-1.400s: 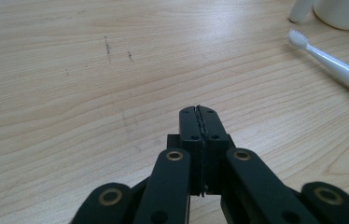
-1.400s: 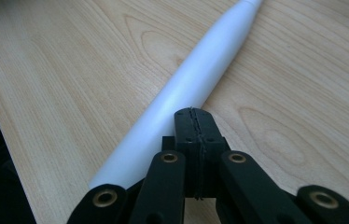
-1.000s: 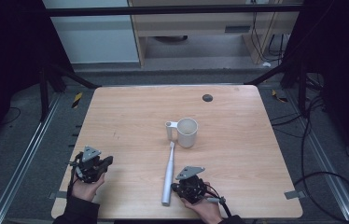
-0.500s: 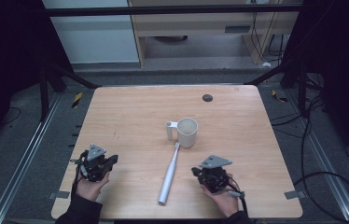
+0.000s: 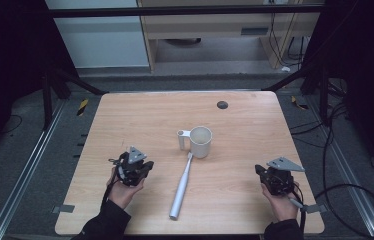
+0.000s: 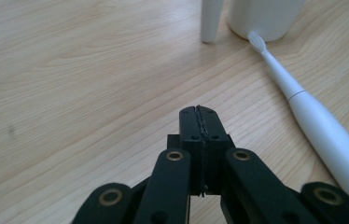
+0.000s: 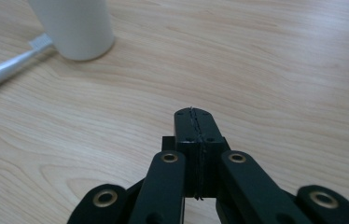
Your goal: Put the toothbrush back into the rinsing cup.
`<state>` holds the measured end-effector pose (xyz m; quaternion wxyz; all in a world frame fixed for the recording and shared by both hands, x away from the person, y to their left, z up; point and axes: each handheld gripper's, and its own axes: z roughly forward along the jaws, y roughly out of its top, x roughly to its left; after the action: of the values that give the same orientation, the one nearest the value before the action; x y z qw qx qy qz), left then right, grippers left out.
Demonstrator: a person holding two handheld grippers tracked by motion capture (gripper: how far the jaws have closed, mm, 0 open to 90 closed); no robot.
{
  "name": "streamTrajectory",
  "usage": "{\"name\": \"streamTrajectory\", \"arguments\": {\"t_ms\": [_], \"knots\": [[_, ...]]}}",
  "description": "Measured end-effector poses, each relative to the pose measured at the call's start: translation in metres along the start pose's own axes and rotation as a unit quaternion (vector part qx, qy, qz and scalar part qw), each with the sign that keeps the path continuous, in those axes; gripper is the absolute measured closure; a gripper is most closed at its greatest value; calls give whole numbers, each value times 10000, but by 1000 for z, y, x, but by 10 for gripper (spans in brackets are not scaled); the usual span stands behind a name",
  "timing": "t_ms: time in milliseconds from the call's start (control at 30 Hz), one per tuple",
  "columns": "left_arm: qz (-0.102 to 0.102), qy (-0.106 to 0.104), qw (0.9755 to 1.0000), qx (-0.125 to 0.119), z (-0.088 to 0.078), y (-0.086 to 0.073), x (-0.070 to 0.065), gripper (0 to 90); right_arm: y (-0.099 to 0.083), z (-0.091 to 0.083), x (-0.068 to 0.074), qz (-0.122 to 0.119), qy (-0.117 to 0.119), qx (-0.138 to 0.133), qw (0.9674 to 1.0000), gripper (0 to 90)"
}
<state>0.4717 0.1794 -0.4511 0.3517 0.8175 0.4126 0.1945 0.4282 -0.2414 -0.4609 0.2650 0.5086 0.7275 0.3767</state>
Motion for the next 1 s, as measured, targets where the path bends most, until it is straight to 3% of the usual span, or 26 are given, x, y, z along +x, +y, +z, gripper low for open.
{"name": "streamTrajectory", "arguments": {"t_ms": [433,767,1000], "knots": [[267,-301,9980,478,50,13,-33,899,-6,5,-5,-88,-65,141,9998,900],[416,-470,9958,660,66,15,-46,899,-6,6,-4,-137,-65,153,9998,900],[484,-548,9950,676,69,15,-50,899,-6,6,-5,-145,-61,161,9997,900]]}}
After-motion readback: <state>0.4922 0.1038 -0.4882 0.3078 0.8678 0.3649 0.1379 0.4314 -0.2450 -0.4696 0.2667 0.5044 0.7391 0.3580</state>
